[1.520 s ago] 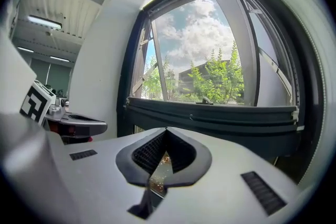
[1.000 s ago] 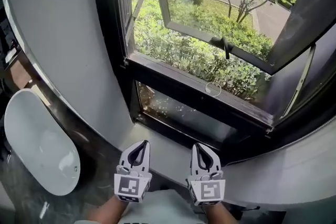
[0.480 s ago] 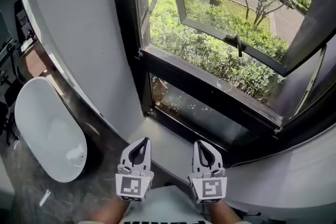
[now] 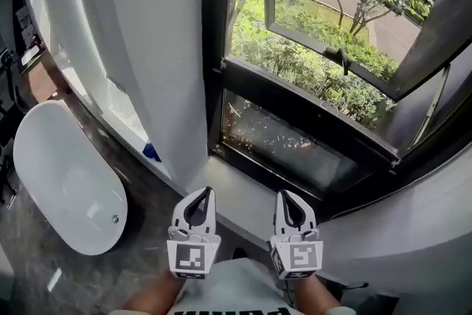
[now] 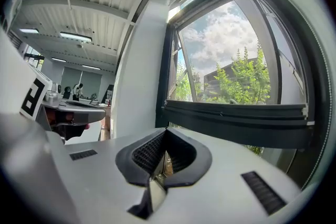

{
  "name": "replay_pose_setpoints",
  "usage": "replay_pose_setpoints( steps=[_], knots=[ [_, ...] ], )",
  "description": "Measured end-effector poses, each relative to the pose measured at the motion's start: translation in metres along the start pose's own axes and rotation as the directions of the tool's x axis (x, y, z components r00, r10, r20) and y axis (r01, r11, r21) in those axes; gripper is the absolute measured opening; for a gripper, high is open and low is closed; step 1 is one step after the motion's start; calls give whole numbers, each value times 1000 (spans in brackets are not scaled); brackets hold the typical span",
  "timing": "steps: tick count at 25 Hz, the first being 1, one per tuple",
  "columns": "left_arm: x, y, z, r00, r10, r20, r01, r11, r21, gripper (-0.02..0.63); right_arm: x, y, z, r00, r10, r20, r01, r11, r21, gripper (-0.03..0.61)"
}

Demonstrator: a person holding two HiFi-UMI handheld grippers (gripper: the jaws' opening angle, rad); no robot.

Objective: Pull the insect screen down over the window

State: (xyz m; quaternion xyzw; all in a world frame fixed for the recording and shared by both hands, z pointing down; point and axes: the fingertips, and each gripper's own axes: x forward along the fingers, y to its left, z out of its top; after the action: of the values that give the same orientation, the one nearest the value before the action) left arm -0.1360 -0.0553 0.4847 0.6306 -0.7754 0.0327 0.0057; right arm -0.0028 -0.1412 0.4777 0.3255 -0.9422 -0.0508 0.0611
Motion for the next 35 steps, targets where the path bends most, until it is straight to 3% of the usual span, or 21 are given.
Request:
replay_pose_setpoints(
  steps=[11, 21, 29, 35],
  knots=[
    [-107, 32, -19, 993, -120, -18, 120, 992, -25, 12, -70, 116, 8, 996, -80, -51, 80, 997, 8, 6],
    [-144, 12, -34, 988, -146, -41, 145, 989, -35, 12, -123, 124, -6, 987, -137, -80, 141, 989, 42, 6],
    [-187, -65, -38, 985, -168, -39, 169, 986, 15, 12, -207, 104, -36, 985, -147, -92, 156, 983, 96, 6],
    [-245, -144, -62, 983, -157, -92, 153, 987, -45, 12, -289, 93, -53, 992, -99, -80, 107, 989, 103, 6]
  ],
)
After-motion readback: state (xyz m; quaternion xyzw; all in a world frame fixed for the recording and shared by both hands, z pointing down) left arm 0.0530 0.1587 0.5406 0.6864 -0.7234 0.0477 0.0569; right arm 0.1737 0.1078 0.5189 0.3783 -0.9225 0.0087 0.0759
